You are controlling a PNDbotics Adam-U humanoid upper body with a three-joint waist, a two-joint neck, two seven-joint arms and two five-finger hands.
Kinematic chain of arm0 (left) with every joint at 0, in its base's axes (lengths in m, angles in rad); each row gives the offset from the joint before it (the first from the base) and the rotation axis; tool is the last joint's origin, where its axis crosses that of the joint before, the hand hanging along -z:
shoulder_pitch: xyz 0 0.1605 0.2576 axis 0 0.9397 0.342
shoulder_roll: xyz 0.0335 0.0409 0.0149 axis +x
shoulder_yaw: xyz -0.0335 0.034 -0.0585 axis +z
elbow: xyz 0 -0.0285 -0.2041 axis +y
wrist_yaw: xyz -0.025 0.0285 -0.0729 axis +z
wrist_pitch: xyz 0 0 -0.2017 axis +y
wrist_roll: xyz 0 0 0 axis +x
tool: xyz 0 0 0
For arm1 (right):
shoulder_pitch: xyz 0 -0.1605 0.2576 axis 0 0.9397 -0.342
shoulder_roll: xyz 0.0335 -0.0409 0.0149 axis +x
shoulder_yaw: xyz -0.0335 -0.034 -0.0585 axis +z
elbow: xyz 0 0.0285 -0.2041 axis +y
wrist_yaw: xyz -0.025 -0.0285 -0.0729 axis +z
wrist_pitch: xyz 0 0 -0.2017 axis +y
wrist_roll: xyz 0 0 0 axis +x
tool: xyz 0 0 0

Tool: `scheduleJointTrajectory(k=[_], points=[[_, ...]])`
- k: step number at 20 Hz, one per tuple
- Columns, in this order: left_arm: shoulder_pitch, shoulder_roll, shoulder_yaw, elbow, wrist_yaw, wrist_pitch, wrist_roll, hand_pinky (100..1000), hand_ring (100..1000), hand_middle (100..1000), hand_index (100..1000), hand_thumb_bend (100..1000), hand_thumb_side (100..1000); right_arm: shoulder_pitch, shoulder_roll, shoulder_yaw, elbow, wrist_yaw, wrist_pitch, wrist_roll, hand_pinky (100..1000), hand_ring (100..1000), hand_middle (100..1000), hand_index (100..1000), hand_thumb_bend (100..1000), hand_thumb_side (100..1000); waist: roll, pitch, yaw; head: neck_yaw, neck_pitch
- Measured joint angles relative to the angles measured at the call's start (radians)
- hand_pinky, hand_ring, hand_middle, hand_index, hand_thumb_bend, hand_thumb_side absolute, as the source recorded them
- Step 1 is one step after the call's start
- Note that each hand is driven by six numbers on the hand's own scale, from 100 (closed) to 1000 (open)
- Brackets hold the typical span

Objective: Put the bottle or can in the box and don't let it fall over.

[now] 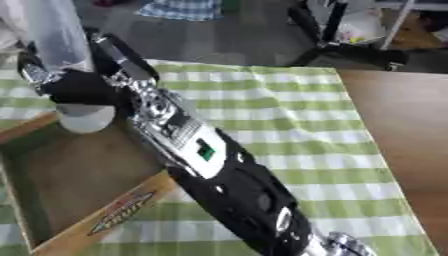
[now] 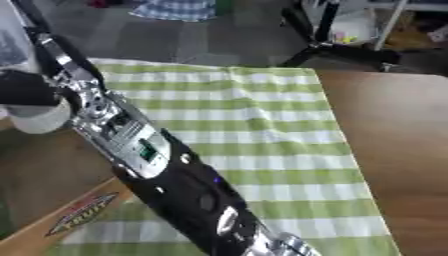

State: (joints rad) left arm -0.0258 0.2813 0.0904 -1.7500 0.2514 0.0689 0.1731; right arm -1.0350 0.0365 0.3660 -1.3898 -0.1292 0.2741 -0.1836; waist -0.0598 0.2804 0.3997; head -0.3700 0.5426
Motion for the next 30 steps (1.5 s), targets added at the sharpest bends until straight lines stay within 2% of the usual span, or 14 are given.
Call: scheduleJointTrajectory(k=[9, 13, 15, 16, 17, 18, 19, 21, 26, 30], points=[[-0.004, 0.001, 0.002, 0.000, 0.000, -0.008, 0.014, 1000, 594, 700, 701, 131, 816, 0.012, 0.056, 0.081, 0.034, 0.011, -0.041, -0.024, 960, 669, 308, 186, 100, 100, -0.010, 0.000, 0.008, -0.010, 0.000], [-0.008, 0.001, 0.003, 0.000, 0.003, -0.007, 0.017, 1000, 594, 699, 701, 132, 815, 0.021, 0.067, 0.107, 0.068, 0.027, -0.057, -0.030, 953, 732, 408, 250, 100, 100, -0.011, 0.002, 0.013, -0.011, 0.000], [-0.008, 0.001, 0.006, 0.000, 0.004, -0.007, 0.020, 1000, 594, 699, 701, 132, 816, 0.022, 0.069, 0.117, 0.091, 0.042, -0.072, -0.020, 958, 802, 525, 396, 100, 100, -0.013, 0.004, 0.015, -0.012, 0.000], [-0.008, 0.001, 0.006, 0.000, 0.004, -0.007, 0.021, 1000, 594, 699, 701, 131, 816, 0.023, 0.070, 0.122, 0.102, 0.053, -0.082, -0.007, 967, 878, 707, 579, 100, 100, -0.014, 0.004, 0.015, -0.012, 0.000], [-0.008, 0.001, 0.006, 0.000, 0.004, -0.007, 0.021, 1000, 594, 699, 701, 131, 816, 0.023, 0.071, 0.126, 0.110, 0.066, -0.094, 0.010, 979, 926, 784, 659, 100, 100, -0.014, 0.004, 0.015, -0.011, 0.000], [-0.008, 0.001, 0.006, 0.000, 0.004, -0.007, 0.021, 1000, 594, 699, 701, 131, 816, 0.023, 0.072, 0.128, 0.115, 0.084, -0.109, 0.030, 1000, 984, 898, 806, 100, 318, -0.014, 0.005, 0.015, -0.011, 0.000], [-0.008, 0.001, 0.006, 0.000, 0.004, -0.007, 0.021, 1000, 594, 700, 701, 131, 816, 0.023, 0.072, 0.128, 0.118, 0.105, -0.125, 0.048, 1000, 1000, 986, 918, 100, 683, -0.014, 0.006, 0.015, -0.011, 0.000], [-0.008, 0.001, 0.006, 0.000, 0.004, -0.007, 0.021, 1000, 594, 700, 702, 129, 816, 0.023, 0.072, 0.128, 0.120, 0.166, -0.159, 0.085, 1000, 1000, 1000, 1000, 100, 718, -0.014, 0.006, 0.013, -0.010, 0.001], [-0.007, 0.001, 0.006, 0.002, 0.004, -0.006, 0.021, 1000, 594, 701, 702, 128, 818, 0.023, 0.070, 0.114, 0.134, 0.299, -0.198, 0.183, 1000, 1000, 1000, 1000, 100, 720, -0.013, 0.006, 0.008, -0.009, 0.001], [-0.006, 0.001, 0.006, 0.005, 0.004, -0.006, 0.019, 1000, 594, 701, 702, 126, 818, 0.023, 0.067, 0.103, 0.136, 0.342, -0.194, 0.239, 1000, 1000, 1000, 1000, 100, 719, -0.013, 0.006, 0.008, -0.007, 0.002]])
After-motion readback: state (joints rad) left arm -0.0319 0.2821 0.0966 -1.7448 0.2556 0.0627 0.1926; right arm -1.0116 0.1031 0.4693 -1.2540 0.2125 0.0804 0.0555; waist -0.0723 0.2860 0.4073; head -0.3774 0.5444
